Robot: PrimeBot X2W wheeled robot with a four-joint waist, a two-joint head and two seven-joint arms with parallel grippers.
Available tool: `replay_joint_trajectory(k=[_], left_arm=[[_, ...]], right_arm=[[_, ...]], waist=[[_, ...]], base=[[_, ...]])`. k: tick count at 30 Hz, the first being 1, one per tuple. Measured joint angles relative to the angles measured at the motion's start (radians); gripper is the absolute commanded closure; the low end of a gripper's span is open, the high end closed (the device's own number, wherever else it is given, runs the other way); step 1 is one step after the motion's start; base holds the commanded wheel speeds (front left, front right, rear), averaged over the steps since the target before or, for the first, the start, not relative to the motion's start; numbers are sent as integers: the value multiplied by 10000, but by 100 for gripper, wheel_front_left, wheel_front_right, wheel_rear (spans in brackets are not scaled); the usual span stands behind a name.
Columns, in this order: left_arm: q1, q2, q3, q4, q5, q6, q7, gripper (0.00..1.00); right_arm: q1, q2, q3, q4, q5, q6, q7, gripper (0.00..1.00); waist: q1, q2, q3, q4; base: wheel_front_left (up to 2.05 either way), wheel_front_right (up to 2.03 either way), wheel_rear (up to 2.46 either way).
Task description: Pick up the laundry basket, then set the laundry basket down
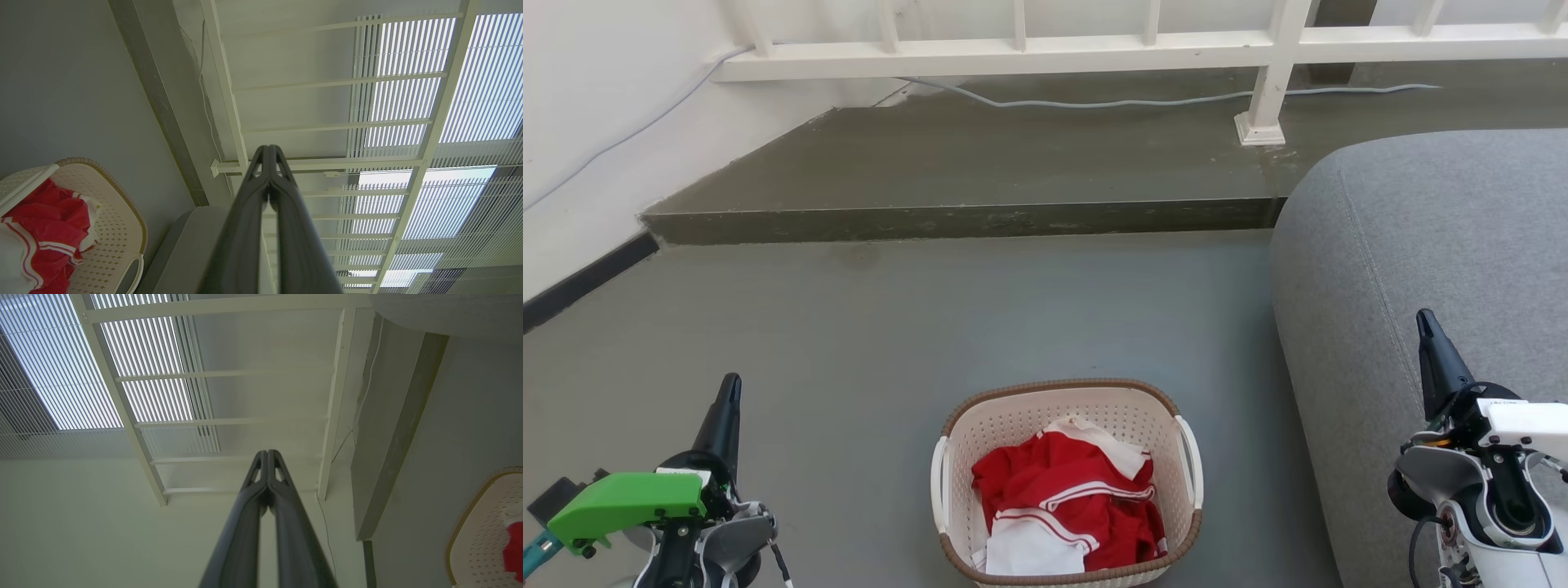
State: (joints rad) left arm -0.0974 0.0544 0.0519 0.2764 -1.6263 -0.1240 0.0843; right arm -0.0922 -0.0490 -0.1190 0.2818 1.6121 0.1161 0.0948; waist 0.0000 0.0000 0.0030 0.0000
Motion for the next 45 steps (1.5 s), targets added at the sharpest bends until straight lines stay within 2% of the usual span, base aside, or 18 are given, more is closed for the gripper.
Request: replay_joint_trajectory(k=[45], left_arm=[[0, -8, 29, -4, 0, 0, 31, 100]], right_arm=[[1, 2, -10, -4, 0, 25, 2, 100]], waist=[[0, 0, 0, 0]], base=[[0, 0, 0]])
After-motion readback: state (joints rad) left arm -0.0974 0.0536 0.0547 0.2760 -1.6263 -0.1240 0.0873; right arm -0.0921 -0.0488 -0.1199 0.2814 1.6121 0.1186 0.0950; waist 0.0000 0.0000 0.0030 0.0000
